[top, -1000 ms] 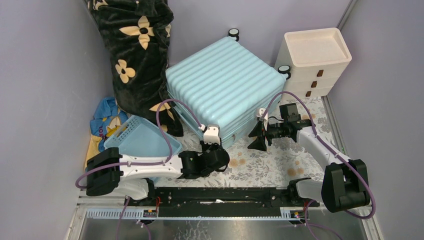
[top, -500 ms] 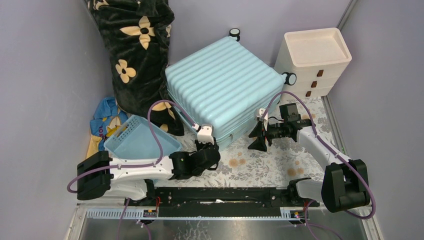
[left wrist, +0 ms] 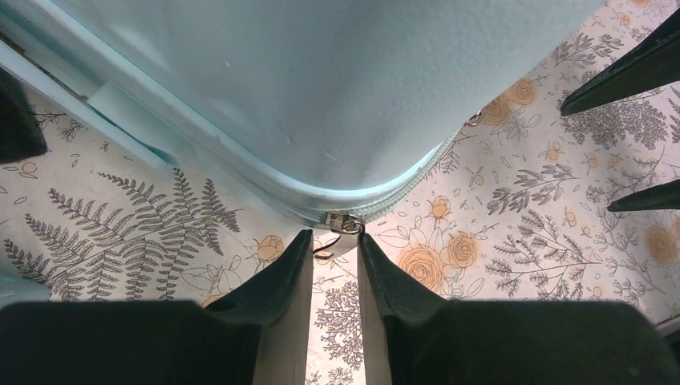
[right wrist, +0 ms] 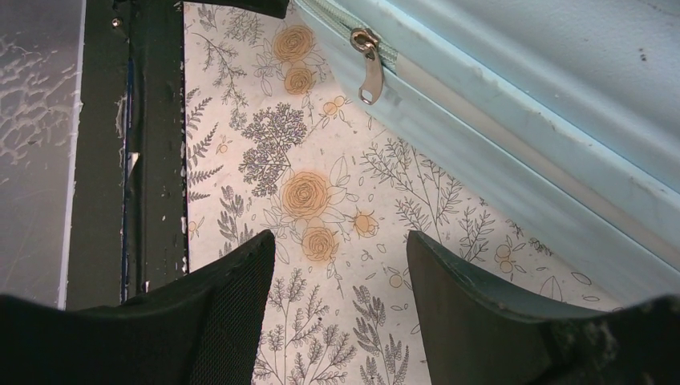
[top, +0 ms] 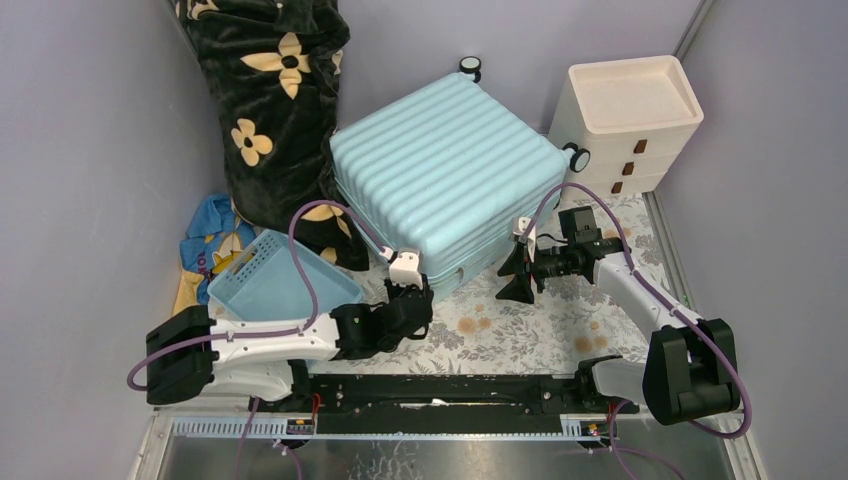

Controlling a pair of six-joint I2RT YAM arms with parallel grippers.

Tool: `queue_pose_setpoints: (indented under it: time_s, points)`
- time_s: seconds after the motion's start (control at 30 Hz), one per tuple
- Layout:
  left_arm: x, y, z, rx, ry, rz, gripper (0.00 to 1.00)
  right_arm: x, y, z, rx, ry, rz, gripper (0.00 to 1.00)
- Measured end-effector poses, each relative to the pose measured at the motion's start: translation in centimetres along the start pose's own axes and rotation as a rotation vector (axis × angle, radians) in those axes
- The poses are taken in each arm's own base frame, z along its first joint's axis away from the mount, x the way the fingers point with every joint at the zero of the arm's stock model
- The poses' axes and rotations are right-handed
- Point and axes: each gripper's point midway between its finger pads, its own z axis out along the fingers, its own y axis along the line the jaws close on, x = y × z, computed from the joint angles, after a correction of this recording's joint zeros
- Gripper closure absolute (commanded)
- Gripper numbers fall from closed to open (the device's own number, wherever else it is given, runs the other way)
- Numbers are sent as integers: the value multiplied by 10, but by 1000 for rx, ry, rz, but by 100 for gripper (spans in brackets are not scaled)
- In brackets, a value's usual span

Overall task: Open, take out, and arrange the luggage
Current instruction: Unzip the luggage at the center of the board.

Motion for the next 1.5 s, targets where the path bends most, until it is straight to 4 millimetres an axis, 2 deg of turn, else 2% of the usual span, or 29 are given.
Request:
queue_pose_setpoints:
  time_s: [0.63,0.77,1.1,1.5]
  points:
    - [-3,5,-1,53,-6,37,68,2,0,0,-6,5,-3,32]
    - [-3,5,-1,53,-4,36,63,2,0,1,-8,7,1,32]
    - [-4,9,1,43,-3,32,61,0,-1,0,-8,7,-6,32]
    - [-6,15,0,71,17,13,70,2,1,0,-14,12,-1,32]
